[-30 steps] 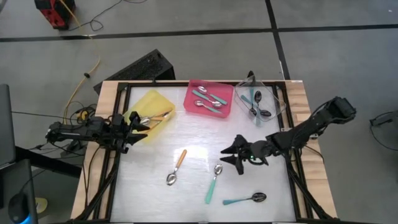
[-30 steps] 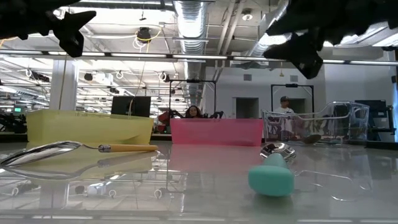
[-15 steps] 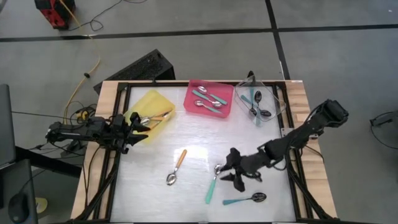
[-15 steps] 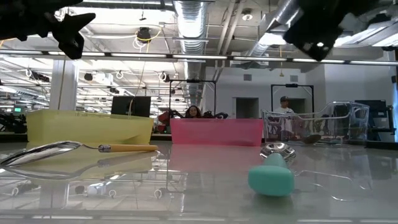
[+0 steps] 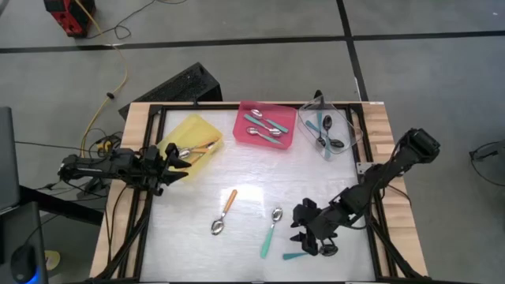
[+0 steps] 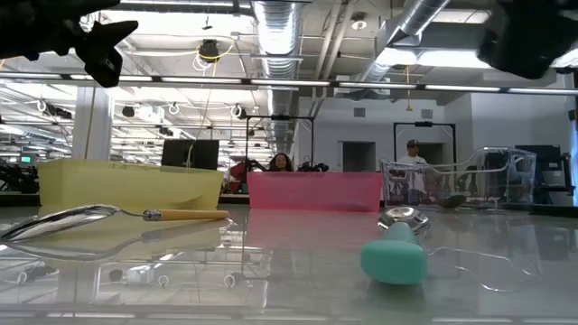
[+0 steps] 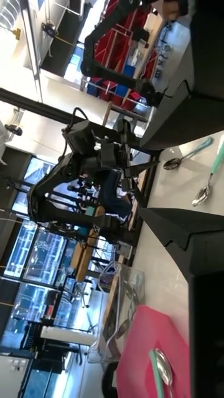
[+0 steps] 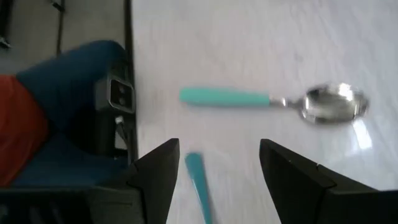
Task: Sort silverware by color (type)
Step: Put the blue spoon into the transparent bin
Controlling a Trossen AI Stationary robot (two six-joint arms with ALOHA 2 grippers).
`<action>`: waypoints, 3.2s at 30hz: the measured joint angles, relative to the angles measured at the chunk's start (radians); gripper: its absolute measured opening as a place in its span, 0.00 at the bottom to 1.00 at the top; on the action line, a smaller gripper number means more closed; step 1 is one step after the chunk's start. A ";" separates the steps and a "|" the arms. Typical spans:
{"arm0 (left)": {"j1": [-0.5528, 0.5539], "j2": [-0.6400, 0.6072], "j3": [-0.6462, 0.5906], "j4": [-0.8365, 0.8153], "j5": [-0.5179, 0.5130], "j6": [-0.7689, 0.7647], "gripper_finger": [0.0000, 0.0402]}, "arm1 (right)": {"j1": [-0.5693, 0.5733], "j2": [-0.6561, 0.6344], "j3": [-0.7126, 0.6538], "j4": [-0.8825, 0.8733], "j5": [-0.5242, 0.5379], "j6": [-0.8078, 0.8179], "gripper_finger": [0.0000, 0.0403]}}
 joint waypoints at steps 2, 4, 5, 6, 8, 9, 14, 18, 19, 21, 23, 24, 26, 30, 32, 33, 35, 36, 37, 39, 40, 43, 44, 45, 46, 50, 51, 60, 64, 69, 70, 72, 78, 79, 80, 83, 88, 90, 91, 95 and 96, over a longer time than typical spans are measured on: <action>0.000 0.000 0.000 -0.004 -0.002 0.000 0.37 | 0.027 0.014 -0.001 -0.036 0.001 0.033 0.62; 0.000 0.000 0.000 -0.005 -0.003 0.000 0.37 | 0.055 0.030 -0.003 -0.082 0.000 0.079 0.62; 0.000 0.000 0.000 -0.005 -0.003 0.001 0.37 | 0.070 0.040 -0.003 -0.103 -0.002 0.097 0.62; 0.000 0.000 0.000 -0.005 -0.003 0.005 0.37 | 0.083 0.049 -0.003 -0.121 -0.002 0.115 0.62; 0.000 0.000 0.000 -0.004 -0.003 0.010 0.37 | 0.107 0.071 -0.003 -0.155 0.004 0.147 0.62; 0.000 0.000 0.000 -0.005 -0.005 0.010 0.37 | 0.117 0.083 -0.003 -0.163 0.009 0.159 0.62; 0.000 0.000 0.000 -0.005 -0.013 0.027 0.37 | 0.147 0.143 -0.003 -0.156 0.010 0.136 0.62; 0.000 0.000 0.000 -0.003 -0.013 0.034 0.37 | 0.160 0.193 -0.003 -0.132 -0.011 0.089 0.62; 0.000 0.000 0.000 -0.003 -0.013 0.034 0.37 | 0.161 0.204 -0.003 -0.125 -0.012 0.088 0.62; 0.000 0.000 0.000 -0.003 -0.013 0.033 0.37 | 0.161 0.226 -0.003 -0.111 -0.015 0.078 0.62; 0.000 0.000 0.000 -0.003 -0.013 0.033 0.37 | 0.160 0.245 -0.003 -0.083 -0.015 0.060 0.62; 0.000 0.000 0.000 -0.003 -0.014 0.032 0.37 | 0.160 0.251 -0.003 -0.071 -0.015 0.050 0.62; 0.000 0.000 0.000 -0.002 -0.018 0.029 0.37 | 0.161 0.255 -0.003 -0.055 -0.017 0.042 0.62; 0.000 0.000 0.000 -0.002 -0.020 0.028 0.37 | 0.169 0.253 -0.003 -0.057 -0.018 0.043 0.62; 0.000 0.000 0.000 -0.003 -0.020 0.028 0.37 | 0.180 0.248 -0.003 -0.055 -0.018 0.043 0.62; 0.000 0.000 0.000 -0.003 -0.020 0.028 0.37 | 0.187 0.247 -0.003 -0.052 -0.018 0.044 0.62; 0.000 0.000 0.000 -0.003 -0.020 0.028 0.37 | 0.202 0.255 -0.003 -0.052 -0.020 0.058 0.62; 0.000 0.000 0.000 -0.003 -0.021 0.028 0.37 | 0.209 0.264 -0.003 -0.052 -0.025 0.070 0.62; 0.000 0.000 0.000 -0.003 -0.021 0.028 0.37 | 0.217 0.273 -0.003 -0.053 -0.033 0.080 0.62; 0.000 0.000 0.000 -0.005 -0.021 0.027 0.37 | 0.233 0.288 -0.003 -0.053 -0.031 0.105 0.62; 0.000 0.000 0.000 -0.006 -0.021 0.027 0.37 | 0.238 0.297 -0.002 -0.049 -0.029 0.121 0.62; 0.000 0.000 0.000 -0.009 -0.021 0.027 0.37 | 0.249 0.314 0.001 -0.041 -0.025 0.155 0.62; 0.000 0.000 0.000 -0.009 -0.021 0.027 0.37 | 0.254 0.320 0.001 -0.042 -0.015 0.159 0.62; 0.000 0.000 0.000 -0.009 -0.021 0.028 0.37 | 0.255 0.323 0.001 -0.044 -0.012 0.171 0.62; 0.000 0.000 0.000 -0.009 -0.021 0.028 0.37 | 0.253 0.323 0.002 -0.049 -0.011 0.188 0.62; 0.000 0.000 0.000 -0.009 -0.021 0.028 0.37 | 0.244 0.320 0.002 -0.060 -0.029 0.200 0.61; 0.000 0.000 0.000 -0.009 -0.021 0.028 0.37 | 0.248 0.320 0.002 -0.067 -0.029 0.198 0.60; 0.000 0.000 0.000 -0.009 -0.021 0.028 0.37 | 0.272 0.323 0.001 -0.120 -0.014 0.163 0.52; 0.000 0.000 0.000 -0.009 -0.021 0.028 0.37 | 0.272 0.324 0.000 -0.127 -0.020 0.142 0.47; 0.000 0.000 0.000 -0.009 -0.021 0.028 0.37 | 0.272 0.324 -0.001 -0.140 -0.022 0.120 0.35; 0.000 0.000 0.000 -0.009 -0.021 0.028 0.37 | 0.269 0.324 -0.001 -0.144 -0.023 0.120 0.32; 0.000 0.000 0.000 -0.009 -0.021 0.028 0.37 | 0.263 0.324 -0.001 -0.150 -0.029 0.121 0.27; 0.000 0.000 0.000 -0.009 -0.021 0.027 0.37 | 0.241 0.323 -0.002 -0.156 -0.038 0.124 0.13; 0.000 0.000 0.000 -0.009 -0.021 0.027 0.37 | 0.237 0.323 -0.002 -0.156 -0.041 0.127 0.12; 0.000 0.000 0.000 -0.009 -0.021 0.027 0.37 | 0.232 0.324 -0.002 -0.156 -0.043 0.128 0.11; 0.000 0.000 0.000 -0.009 -0.021 0.022 0.37 | 0.220 0.323 -0.002 -0.159 -0.053 0.130 0.09; 0.000 0.000 0.000 -0.009 -0.021 0.022 0.37 | 0.203 0.323 -0.002 -0.166 -0.054 0.131 0.10; 0.000 0.000 0.000 -0.009 -0.021 0.022 0.37 | 0.198 0.323 -0.002 -0.166 -0.049 0.131 0.10; 0.000 0.000 0.000 -0.009 -0.021 0.022 0.37 | 0.197 0.323 -0.002 -0.166 -0.036 0.131 0.09; 0.000 0.000 0.000 -0.009 -0.021 0.021 0.37 | 0.186 0.325 0.017 -0.179 -0.014 0.128 0.07; 0.000 0.000 0.000 -0.008 -0.021 0.018 0.37 | 0.182 0.325 0.027 -0.185 -0.015 0.124 0.07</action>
